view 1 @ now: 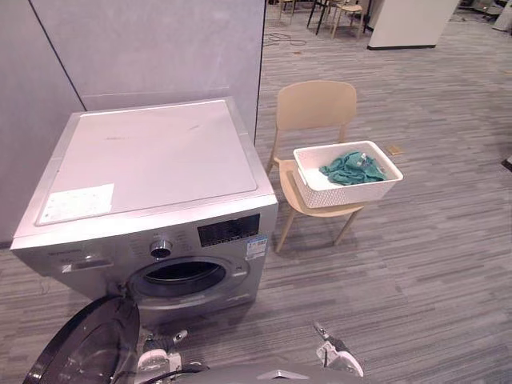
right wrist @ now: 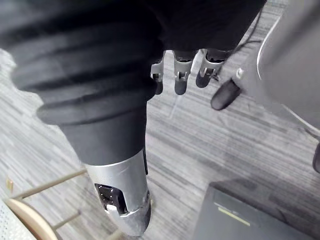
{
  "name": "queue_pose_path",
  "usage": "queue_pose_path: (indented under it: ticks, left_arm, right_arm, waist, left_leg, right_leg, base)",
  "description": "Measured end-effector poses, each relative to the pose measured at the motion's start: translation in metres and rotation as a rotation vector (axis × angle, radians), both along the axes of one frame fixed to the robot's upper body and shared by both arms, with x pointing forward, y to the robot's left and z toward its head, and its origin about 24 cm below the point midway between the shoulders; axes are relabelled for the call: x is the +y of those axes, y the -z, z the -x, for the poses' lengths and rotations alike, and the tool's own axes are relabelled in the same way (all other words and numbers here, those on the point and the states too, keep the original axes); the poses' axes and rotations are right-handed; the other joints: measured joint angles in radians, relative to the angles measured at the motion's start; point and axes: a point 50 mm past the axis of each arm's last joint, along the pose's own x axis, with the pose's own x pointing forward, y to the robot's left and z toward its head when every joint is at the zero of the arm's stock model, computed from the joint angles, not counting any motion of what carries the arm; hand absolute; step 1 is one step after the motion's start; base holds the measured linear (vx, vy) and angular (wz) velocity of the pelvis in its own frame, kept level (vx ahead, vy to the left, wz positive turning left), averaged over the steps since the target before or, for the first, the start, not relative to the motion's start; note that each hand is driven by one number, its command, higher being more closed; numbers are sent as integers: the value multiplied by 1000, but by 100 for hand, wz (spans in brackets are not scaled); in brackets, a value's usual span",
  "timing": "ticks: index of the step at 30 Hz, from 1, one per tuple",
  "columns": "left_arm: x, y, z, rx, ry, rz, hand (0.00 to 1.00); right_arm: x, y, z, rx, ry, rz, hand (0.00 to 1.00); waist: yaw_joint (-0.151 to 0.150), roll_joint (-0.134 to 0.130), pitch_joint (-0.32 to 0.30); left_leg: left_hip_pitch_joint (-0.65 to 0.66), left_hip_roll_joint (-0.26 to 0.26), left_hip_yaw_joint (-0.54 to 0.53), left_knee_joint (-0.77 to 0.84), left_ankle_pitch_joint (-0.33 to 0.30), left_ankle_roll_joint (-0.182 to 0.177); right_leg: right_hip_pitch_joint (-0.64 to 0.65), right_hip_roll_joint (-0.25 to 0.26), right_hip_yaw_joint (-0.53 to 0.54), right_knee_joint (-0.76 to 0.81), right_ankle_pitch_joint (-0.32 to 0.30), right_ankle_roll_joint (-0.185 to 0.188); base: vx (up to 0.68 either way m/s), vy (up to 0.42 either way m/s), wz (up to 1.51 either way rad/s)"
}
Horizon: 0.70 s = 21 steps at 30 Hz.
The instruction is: Pick up the laundry basket with both hands and put the clothes into the washing machine.
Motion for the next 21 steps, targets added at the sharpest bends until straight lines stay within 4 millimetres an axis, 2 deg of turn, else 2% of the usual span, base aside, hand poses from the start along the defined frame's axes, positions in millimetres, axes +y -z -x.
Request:
queue_pose_path:
  ticks: [1, 3, 5, 6, 7, 8, 9, 11, 12, 13, 14, 15, 16, 17, 18, 19, 20, 21]
  left_arm:
    - [0, -1, -3, 3, 22, -7, 0]
    - [4, -2, -8, 10, 56, -25, 0]
    - [4, -2, -10, 15, 84, -33, 0]
    - [4, -2, -9, 18, 88, -33, 0]
    - [3, -2, -10, 15, 92, -32, 0]
    - [2, -2, -10, 16, 106, -34, 0]
    - [1, -2, -9, 19, 143, -43, 0]
    - [4, -1, -5, 27, 155, -51, 0]
    - [5, -1, -4, 34, 162, -55, 0]
    - [15, -2, -5, 39, 187, -86, 0]
    - [6, 0, -7, 49, 213, -66, 0]
    - [2, 1, -7, 55, 227, -58, 0]
    - [-1, 2, -5, 65, 236, -50, 0]
    - [0, 2, -6, 64, 232, -54, 0]
    - [10, 1, -5, 72, 230, -80, 0]
    - [15, 1, -5, 70, 202, -82, 0]
    - [19, 2, 0, 83, 153, -76, 0]
    - [21, 2, 1, 83, 131, -75, 0]
  right_arm:
    - [-1, -1, -1, -4, 0, 5, 0]
    - [-2, -2, -3, -18, 8, 13, 0]
    - [-4, -2, 0, -12, 16, 14, 0]
    - [-5, -1, 4, -2, 20, 16, 0]
    - [-7, 0, 7, 7, 31, 18, 0]
    - [-8, 1, 13, 20, 51, 13, 0]
    - [-11, 4, 22, 51, 83, 6, 0]
    - [-18, 7, 28, 92, 115, 0, 0]
    - [-18, 8, 28, 101, 125, -7, 0]
    - [-14, 11, 31, 128, 113, -26, 0]
    - [-23, 10, 30, 147, 82, -1, 0]
    - [-29, 9, 28, 150, 74, 14, 0]
    - [-37, 6, 22, 142, 64, 32, 0]
    - [-38, 7, 28, 162, 59, 36, 0]
    - [-32, 10, 36, 185, 57, 21, 0]
    - [-28, 13, 44, 221, 49, 1, 0]
    - [-25, 14, 49, 235, 40, -5, 0]
    - [-25, 14, 49, 236, 36, -6, 0]
  waist:
    - [-12, -6, 3]
    - [-22, -24, 21]
    - [-24, -26, 48]
    - [-24, -12, 57]
    - [-32, -18, 56]
    - [-35, -19, 58]
    - [-37, -18, 58]
    - [-34, -20, 60]
    - [-34, -27, 62]
    - [-41, -72, 63]
    - [-44, -24, 71]
    - [-42, 6, 71]
    - [-24, 50, 64]
    - [-33, 43, 71]
    - [-44, 2, 73]
    - [-40, 20, 90]
    - [-42, 23, 85]
    - [-43, 10, 79]
  left_leg:
    - [-1, 2, 18, -7, 20, 12]
    - [4, 13, 76, -7, 22, 12]
    - [38, 28, 106, -10, 17, 11]
    - [48, 41, 122, -10, 16, 10]
    - [58, 52, 142, -6, 15, 9]
    - [71, 52, 150, -10, 18, 4]
    - [94, 55, 165, -17, 25, -8]
    - [123, 67, 215, -19, 36, -47]
    - [136, 63, 220, -26, 45, -62]
    - [155, 44, 211, -29, 50, -103]
    - [144, 50, 112, -58, 18, -132]
    - [136, 48, 53, -68, 5, -121]
    - [128, 66, 22, -91, -7, -82]
    - [140, 85, 27, -87, 0, -82]
    - [150, 78, 29, -88, 1, -93]
    - [175, 124, 45, -77, -6, -112]
    - [155, 198, 56, 5, -35, -106]
    - [136, 224, 49, 65, -41, -85]
  right_leg:
    - [-76, 1, 2, 105, -13, 6]
    - [-195, -1, -7, 268, -19, 15]
    - [-190, -3, -40, 280, -15, 20]
    - [-191, -5, -59, 287, -17, 18]
    - [-207, -38, -112, 375, -74, -31]
    - [-211, -72, -151, 425, -99, -38]
    - [-212, -154, -234, 481, -118, -49]
    - [-214, -290, -360, 446, -101, -84]
    - [-212, -318, -387, 411, -75, -102]
    - [-197, -325, -377, 325, -3, -37]
    - [-176, -245, -371, 244, 16, 32]
    - [-164, -193, -366, 171, 34, 40]
    - [-155, -134, -401, 102, 15, 58]
    - [-178, -155, -397, 248, -40, 27]
    - [-160, -169, -371, 262, -66, 33]
    - [-153, -129, -384, 277, -94, 27]
    - [-154, -65, -383, 281, -117, 0]
    - [-154, -48, -382, 277, -125, -6]
  base:
    - [60, 14, -56]
    - [37, -22, -74]
    - [34, -65, -61]
    - [29, -114, -50]
    - [11, -103, -29]
    - [29, -119, -24]
    - [48, -154, -43]
    - [37, -226, -68]
    - [0, -295, -71]
    - [-23, -392, -87]
    - [-60, -383, -99]
    - [-46, -272, -131]
    - [-33, -122, -120]
    - [9, -114, -84]
    - [22, -208, -42]
    - [70, -359, -34]
    - [96, -350, -48]
    - [112, -267, -38]
